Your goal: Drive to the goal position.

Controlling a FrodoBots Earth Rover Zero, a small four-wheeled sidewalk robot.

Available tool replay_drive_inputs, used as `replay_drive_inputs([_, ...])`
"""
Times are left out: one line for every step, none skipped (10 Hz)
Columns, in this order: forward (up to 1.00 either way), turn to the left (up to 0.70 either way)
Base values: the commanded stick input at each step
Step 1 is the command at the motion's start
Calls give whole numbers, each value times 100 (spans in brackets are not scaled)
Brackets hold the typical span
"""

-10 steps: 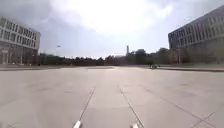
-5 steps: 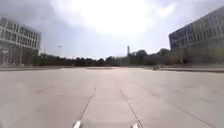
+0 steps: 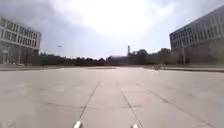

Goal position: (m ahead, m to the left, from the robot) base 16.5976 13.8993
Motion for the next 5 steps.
replay_drive_inputs([70, -1])
replay_drive_inputs([70, -1])
replay_drive_inputs([70, -1])
replay_drive_inputs([70, -1])
replay_drive_inputs([70, -1])
